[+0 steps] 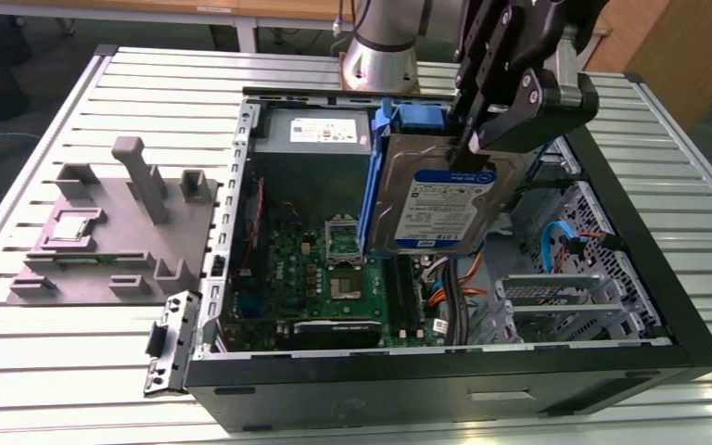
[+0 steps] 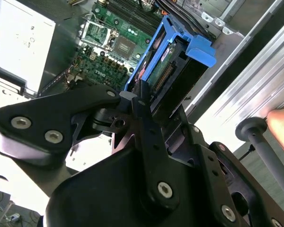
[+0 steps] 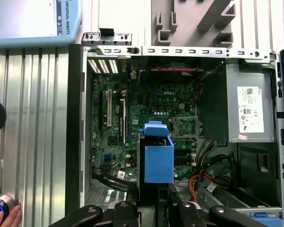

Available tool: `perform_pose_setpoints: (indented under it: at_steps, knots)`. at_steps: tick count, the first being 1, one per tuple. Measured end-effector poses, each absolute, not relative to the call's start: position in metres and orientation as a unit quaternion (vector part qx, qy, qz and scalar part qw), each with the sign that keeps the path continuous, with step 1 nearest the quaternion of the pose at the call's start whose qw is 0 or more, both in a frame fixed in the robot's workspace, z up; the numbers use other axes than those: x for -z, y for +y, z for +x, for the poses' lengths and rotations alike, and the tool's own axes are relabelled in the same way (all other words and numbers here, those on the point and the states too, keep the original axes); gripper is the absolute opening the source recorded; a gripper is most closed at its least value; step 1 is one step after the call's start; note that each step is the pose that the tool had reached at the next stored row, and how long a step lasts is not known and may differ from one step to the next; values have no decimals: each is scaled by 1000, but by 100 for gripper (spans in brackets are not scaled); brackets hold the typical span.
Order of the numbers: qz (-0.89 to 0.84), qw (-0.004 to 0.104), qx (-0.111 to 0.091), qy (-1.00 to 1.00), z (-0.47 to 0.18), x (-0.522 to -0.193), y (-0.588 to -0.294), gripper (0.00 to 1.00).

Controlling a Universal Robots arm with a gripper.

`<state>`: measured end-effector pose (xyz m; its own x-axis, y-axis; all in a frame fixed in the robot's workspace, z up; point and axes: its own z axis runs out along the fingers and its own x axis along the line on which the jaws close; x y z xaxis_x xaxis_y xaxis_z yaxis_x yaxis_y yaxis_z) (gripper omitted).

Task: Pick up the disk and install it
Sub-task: 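Pick up the disk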

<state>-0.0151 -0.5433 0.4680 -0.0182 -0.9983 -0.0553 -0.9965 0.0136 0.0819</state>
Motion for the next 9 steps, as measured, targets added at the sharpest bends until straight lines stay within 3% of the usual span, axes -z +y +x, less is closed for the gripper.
perform_pose_setpoints:
  at_steps: [9]
  knots:
    - [701,9,48,-712,-10,-467,-544,35]
